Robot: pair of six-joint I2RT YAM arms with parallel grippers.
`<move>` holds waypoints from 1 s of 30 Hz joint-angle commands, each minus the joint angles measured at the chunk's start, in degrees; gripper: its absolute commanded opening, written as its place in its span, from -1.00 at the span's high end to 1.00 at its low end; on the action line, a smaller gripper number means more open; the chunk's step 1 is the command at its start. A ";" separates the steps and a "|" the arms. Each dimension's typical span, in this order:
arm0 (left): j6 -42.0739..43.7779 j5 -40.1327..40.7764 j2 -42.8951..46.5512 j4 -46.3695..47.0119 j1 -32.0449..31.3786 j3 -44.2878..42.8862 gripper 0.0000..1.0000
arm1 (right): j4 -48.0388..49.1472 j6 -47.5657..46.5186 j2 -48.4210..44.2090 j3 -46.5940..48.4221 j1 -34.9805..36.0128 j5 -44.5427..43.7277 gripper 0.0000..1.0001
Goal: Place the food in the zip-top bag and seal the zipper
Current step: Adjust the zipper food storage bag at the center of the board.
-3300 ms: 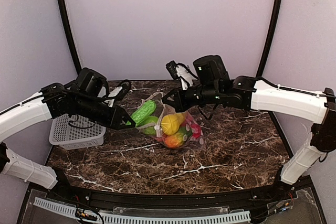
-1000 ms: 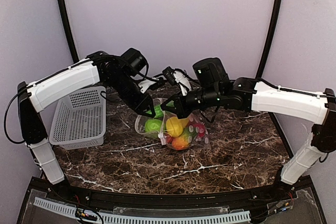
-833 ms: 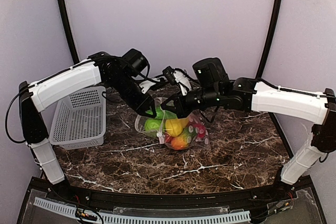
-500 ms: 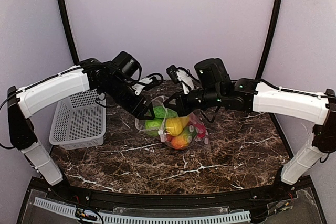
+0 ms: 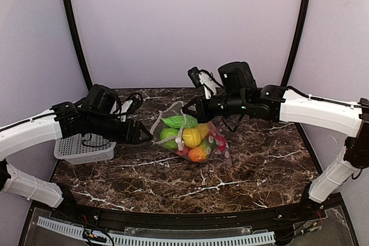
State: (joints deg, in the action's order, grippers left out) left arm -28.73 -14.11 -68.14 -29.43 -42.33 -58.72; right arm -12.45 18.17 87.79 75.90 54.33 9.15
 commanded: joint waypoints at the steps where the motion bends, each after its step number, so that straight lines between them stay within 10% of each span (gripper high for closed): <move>1: -12.90 -3.55 1.95 15.67 2.28 8.84 -0.26 | 3.79 0.64 -1.00 -0.36 -0.35 1.12 1.00; 22: -14.11 -5.01 -3.56 20.78 4.01 11.27 0.07 | 3.79 0.33 -0.58 0.48 -0.37 1.89 1.00; 30: -12.98 -10.52 -4.96 24.76 4.01 9.09 0.98 | 3.44 1.23 -0.81 0.74 -0.76 0.96 1.00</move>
State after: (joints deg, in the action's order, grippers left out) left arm -43.42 -21.58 -73.69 -6.66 -38.46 -47.44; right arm -12.05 18.55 87.79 75.83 54.30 10.46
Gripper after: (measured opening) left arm 0.035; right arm 0.004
